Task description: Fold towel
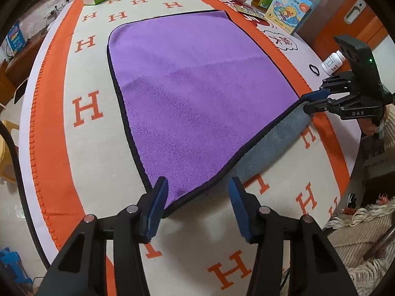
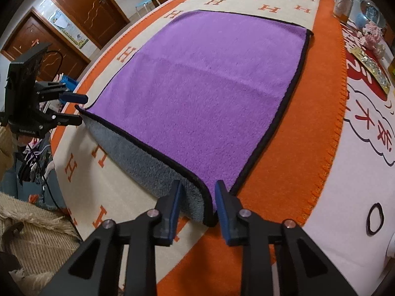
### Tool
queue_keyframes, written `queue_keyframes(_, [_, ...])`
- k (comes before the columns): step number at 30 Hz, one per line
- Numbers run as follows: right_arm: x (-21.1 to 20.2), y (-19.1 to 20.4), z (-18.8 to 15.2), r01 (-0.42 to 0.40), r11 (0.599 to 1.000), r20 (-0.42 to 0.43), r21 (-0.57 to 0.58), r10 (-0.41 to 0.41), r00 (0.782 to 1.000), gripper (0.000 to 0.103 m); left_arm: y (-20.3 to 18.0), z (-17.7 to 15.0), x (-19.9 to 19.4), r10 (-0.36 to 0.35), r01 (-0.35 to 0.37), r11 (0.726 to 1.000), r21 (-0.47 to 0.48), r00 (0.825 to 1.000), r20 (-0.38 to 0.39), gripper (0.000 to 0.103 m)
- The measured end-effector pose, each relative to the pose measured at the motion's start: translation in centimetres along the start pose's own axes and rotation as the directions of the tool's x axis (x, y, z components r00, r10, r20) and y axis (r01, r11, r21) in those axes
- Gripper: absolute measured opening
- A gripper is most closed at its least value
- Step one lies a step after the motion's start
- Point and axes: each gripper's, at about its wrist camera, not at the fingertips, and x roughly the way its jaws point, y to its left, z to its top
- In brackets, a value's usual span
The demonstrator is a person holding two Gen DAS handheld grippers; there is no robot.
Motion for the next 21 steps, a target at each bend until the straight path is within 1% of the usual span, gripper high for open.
queue_keyframes(2, [-0.1, 0.1, -0.1, 0.008, 1.000, 0.003, -0.004, -0.008, 1.000, 0.018, 0.2, 0.0, 0.2, -0.002, 0.002, 1.000, -0.004, 1.000, -0.009, 0.042])
queue_keyframes(5, [-0.4, 0.2, -0.3, 0.012, 1.000, 0.012, -0.003, -0.012, 1.000, 0.013, 0.6, -0.2, 0.2, -0.003, 0.003, 1.000, -0.006, 1.000, -0.019, 0.040])
queue_keyframes(7, [-0.5, 0.2, -0.5, 0.015, 1.000, 0.018, 0.003, -0.015, 1.000, 0.011, 0.6, -0.3, 0.2, -0.001, 0.001, 1.000, 0.000, 1.000, -0.022, 0.037])
queue_keyframes(9, [-0.6, 0.2, -0.7, 0.016, 1.000, 0.022, 0.008, -0.016, 1.000, 0.010, 0.5, -0.2, 0.3, 0.001, -0.001, 1.000, 0.005, 1.000, -0.027, 0.031])
queue_keyframes(11, [-0.7, 0.2, -0.8, 0.019, 1.000, 0.026, 0.012, -0.019, 0.999, 0.009, 0.4, -0.2, 0.5, 0.008, -0.007, 1.000, 0.010, 1.000, -0.031, 0.029])
queue_keyframes(12, [-0.8, 0.2, -0.9, 0.022, 1.000, 0.030, 0.015, -0.023, 0.999, 0.008, 0.3, -0.1, 0.6, 0.008, -0.008, 1.000, 0.010, 0.999, -0.031, 0.027])
queue_keyframes(19, [-1.4, 0.1, -1.3, 0.033, 0.998, 0.056, 0.054, -0.036, 0.998, 0.006, 0.9, -0.1, 0.3, 0.004, -0.004, 1.000, 0.002, 0.999, -0.034, 0.023])
queue_keyframes(20, [-1.3, 0.2, -1.4, 0.035, 0.998, 0.058, 0.059, -0.039, 0.998, 0.006, 0.9, -0.1, 0.2, 0.006, -0.006, 1.000, 0.000, 0.999, -0.032, 0.020])
queue_keyframes(21, [-1.3, 0.3, -1.4, 0.038, 0.997, 0.061, 0.062, -0.042, 0.997, 0.006, 1.0, 0.0, 0.1, 0.010, -0.010, 1.000, -0.002, 1.000, -0.029, 0.014])
